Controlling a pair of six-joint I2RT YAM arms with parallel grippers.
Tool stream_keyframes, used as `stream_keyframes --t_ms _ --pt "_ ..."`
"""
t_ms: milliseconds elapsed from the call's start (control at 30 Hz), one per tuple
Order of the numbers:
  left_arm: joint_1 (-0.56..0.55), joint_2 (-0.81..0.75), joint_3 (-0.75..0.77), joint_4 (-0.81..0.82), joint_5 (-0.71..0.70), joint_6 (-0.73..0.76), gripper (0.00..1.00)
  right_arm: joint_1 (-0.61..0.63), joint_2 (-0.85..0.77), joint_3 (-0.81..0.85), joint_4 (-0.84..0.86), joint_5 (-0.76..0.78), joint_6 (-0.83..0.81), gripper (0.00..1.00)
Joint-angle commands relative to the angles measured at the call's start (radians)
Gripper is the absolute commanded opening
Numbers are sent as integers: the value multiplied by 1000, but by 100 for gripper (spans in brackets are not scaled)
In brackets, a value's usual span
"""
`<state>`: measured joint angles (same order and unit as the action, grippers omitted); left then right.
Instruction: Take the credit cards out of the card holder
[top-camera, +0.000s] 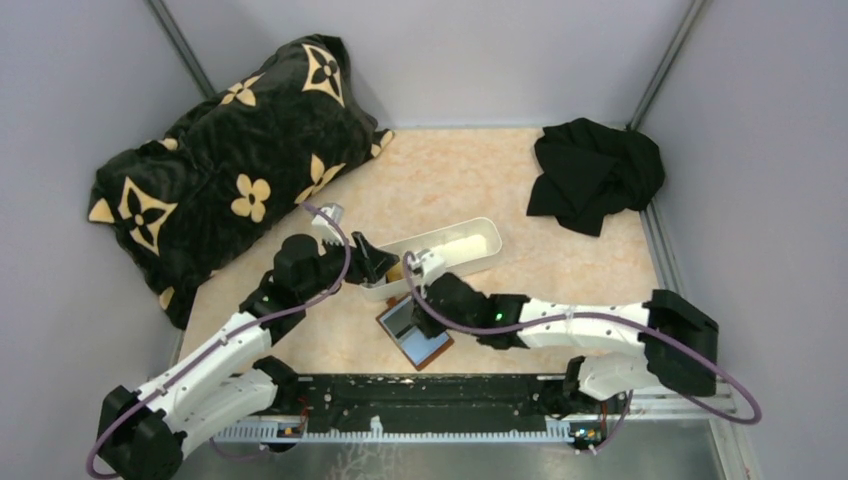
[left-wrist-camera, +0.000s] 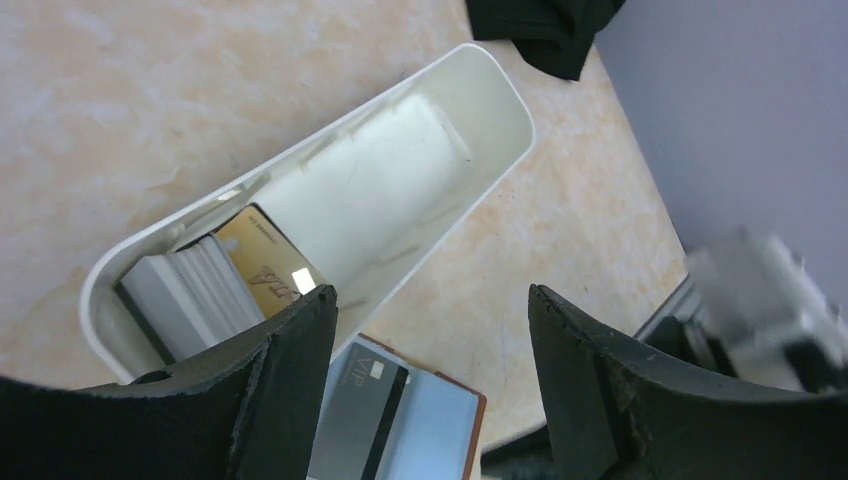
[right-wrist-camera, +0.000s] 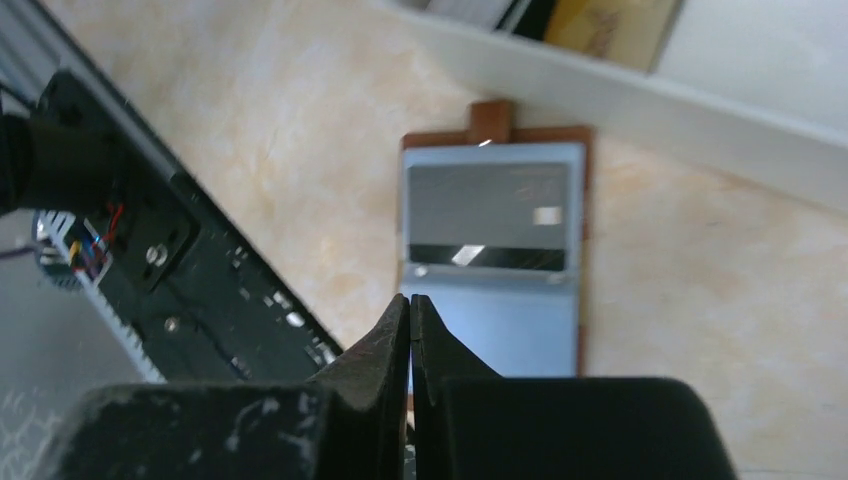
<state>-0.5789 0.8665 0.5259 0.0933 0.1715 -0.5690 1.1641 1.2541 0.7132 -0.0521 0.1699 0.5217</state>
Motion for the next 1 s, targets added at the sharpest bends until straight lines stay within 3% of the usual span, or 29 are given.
stream_keyframes --t_ms 0,200,500,733,967 --pt "-1 -61 -10 -10 -116 -23 76 122 84 9 125 39 86 0" --pt "15 -45 99 -166 -181 -50 76 186 251 45 167 2 148 0" --pt "49 -73 69 -176 -180 -77 76 199 367 95 76 -58 167 0" --pt "72 -46 35 -142 -98 -96 78 182 277 -1 -57 37 254 0" --pt "75 -25 18 -78 2 -105 85 59 131 -98 -122 72 276 0"
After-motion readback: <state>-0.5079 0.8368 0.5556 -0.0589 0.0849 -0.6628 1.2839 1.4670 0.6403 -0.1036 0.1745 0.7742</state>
